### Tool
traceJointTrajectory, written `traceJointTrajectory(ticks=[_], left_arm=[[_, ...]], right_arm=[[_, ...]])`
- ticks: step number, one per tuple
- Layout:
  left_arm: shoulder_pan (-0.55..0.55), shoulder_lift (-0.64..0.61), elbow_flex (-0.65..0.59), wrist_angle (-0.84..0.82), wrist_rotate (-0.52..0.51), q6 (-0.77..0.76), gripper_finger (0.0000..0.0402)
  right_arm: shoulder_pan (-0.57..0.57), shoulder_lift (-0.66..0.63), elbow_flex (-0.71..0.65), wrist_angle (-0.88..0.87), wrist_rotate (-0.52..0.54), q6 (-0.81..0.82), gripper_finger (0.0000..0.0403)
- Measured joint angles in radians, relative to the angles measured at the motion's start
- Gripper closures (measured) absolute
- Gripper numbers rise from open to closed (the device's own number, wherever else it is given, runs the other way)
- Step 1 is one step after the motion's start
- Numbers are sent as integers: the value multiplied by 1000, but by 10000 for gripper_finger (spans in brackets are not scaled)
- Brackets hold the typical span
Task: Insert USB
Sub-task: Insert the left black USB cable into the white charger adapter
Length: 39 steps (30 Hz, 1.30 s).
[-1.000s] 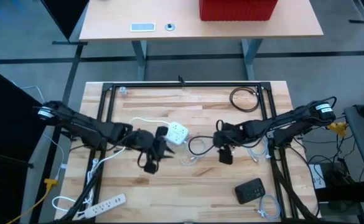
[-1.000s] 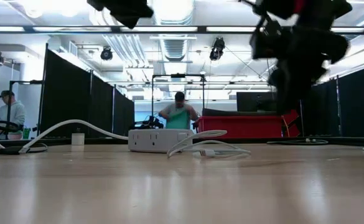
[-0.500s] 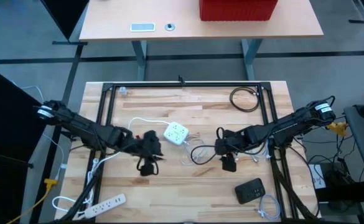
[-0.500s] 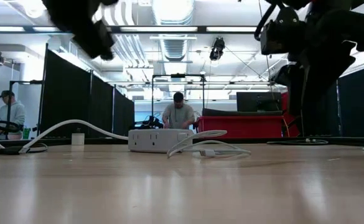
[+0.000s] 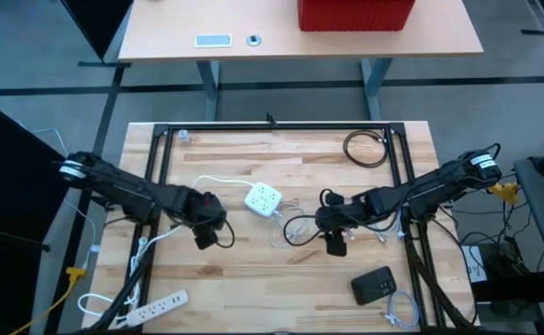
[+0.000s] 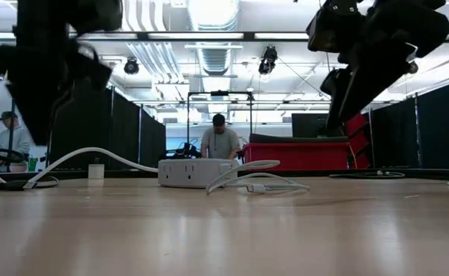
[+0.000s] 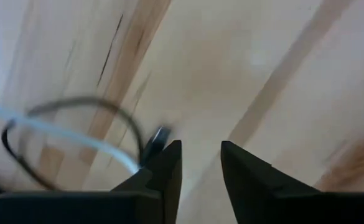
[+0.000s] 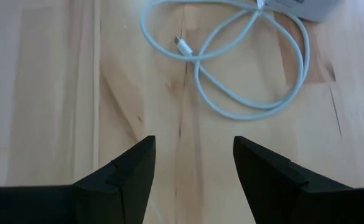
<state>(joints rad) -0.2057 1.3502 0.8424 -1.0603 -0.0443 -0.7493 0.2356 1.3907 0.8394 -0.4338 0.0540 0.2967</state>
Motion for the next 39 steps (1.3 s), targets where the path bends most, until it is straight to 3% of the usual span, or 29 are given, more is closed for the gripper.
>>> traceJointTrajectory(ticks=[8,14,31,39], left_arm=[[106,2,-134,24,66,220,233],[107,1,-167,123,56,371,227],[102,6,-264,219,58,363,317],[76,18,-213,279,57,347,375]], right_arm=[[20,0,0,11,0,8,203],[20,0,0,76,2,-20,203],[19,0,0,188,2,-205,204],[19,0,0,185,1,-211,204]])
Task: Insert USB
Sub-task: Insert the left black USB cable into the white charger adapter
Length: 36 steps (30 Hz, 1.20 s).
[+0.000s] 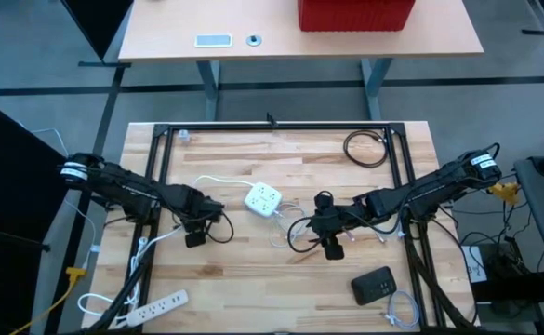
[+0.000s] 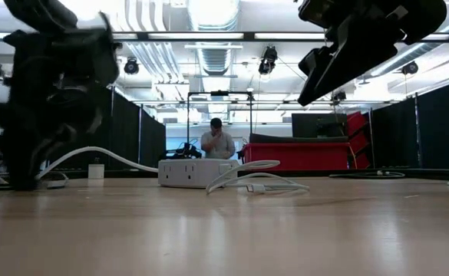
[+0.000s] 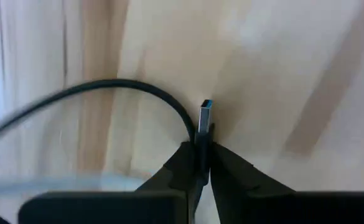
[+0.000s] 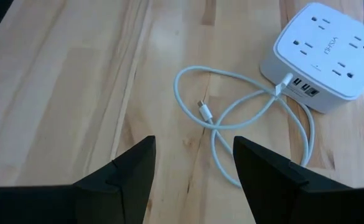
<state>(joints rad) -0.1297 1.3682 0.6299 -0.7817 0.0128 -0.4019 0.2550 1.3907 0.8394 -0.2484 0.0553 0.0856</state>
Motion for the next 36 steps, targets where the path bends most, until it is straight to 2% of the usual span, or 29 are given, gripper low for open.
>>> traceJointTrajectory(ticks=[7,13,19,22,27,36], left_arm=[[-33,-5,130,170,4,55,375],[-43,-8,228,252,4,119,375],[-51,-8,247,469,-1,218,375],[-51,-8,230,605,-33,266,375],[-38,-8,169,873,-47,335,375],[75,-10,-33,1286,-28,341,375]], right_arm=[[0,0,0,0,0,-8,204],[0,2,0,10,1,-9,204],[-2,33,0,100,25,-72,204],[-11,54,0,182,35,-122,204],[-49,86,0,316,129,-219,204],[-107,129,0,535,128,-287,204]])
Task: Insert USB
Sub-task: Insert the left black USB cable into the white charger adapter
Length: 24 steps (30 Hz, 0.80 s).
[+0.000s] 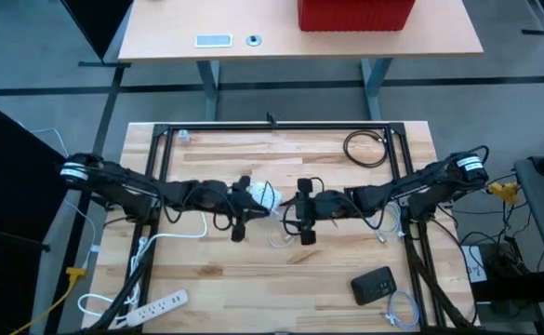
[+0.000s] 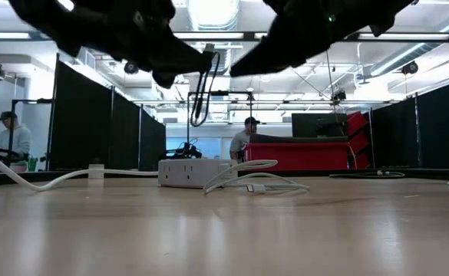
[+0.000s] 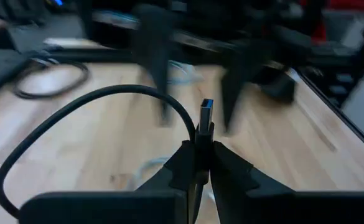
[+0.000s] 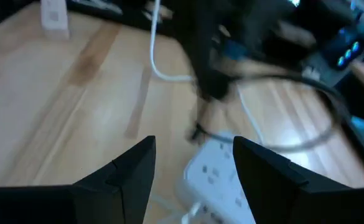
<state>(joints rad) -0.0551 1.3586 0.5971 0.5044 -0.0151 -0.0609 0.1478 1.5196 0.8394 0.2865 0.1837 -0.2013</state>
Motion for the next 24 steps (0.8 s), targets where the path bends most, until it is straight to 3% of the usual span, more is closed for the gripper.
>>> traceJointTrajectory(ticks=[8,11,17,24], left_arm=[[93,3,-141,302,0,108,375],[97,9,-150,327,0,173,375],[100,10,-132,352,-18,275,375],[118,10,-130,333,-29,284,375]], right_arm=[[-30,1,0,153,77,-66,204],[-60,8,0,231,68,-88,204],[-96,81,0,343,-49,-114,204],[-98,127,-1,438,-7,-180,204]])
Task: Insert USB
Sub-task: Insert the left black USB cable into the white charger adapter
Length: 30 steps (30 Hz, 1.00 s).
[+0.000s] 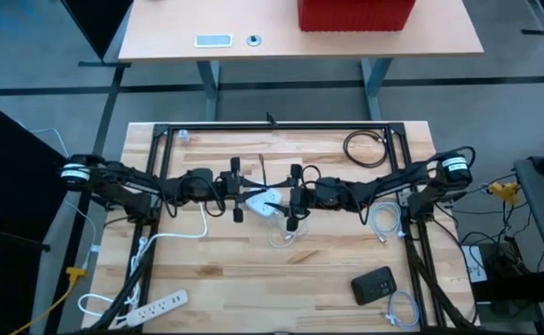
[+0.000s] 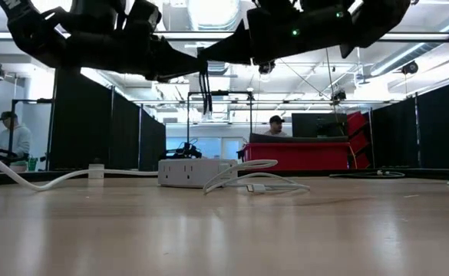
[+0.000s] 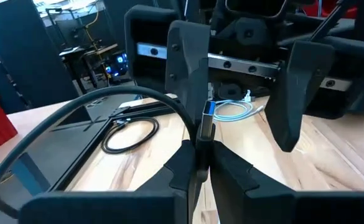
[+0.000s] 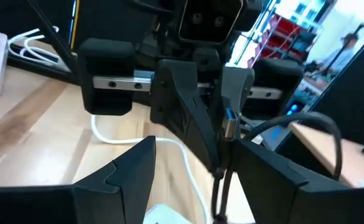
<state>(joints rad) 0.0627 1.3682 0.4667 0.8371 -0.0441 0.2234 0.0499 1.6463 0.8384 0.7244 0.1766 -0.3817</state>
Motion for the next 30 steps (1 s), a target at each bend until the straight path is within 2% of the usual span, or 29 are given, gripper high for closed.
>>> traceJointTrajectory(ticks=[9,14,20,30], left_arm=[[20,0,0,-24,-1,4,376],[28,0,-1,-25,0,15,376],[28,0,-1,-21,36,27,376],[27,-1,-2,10,65,27,380]], right_arm=[[-2,-8,1,58,-5,-108,204],[-25,-8,1,45,-12,-110,204],[-69,-8,1,30,-131,-56,204],[-93,-6,1,-44,-87,-21,203]])
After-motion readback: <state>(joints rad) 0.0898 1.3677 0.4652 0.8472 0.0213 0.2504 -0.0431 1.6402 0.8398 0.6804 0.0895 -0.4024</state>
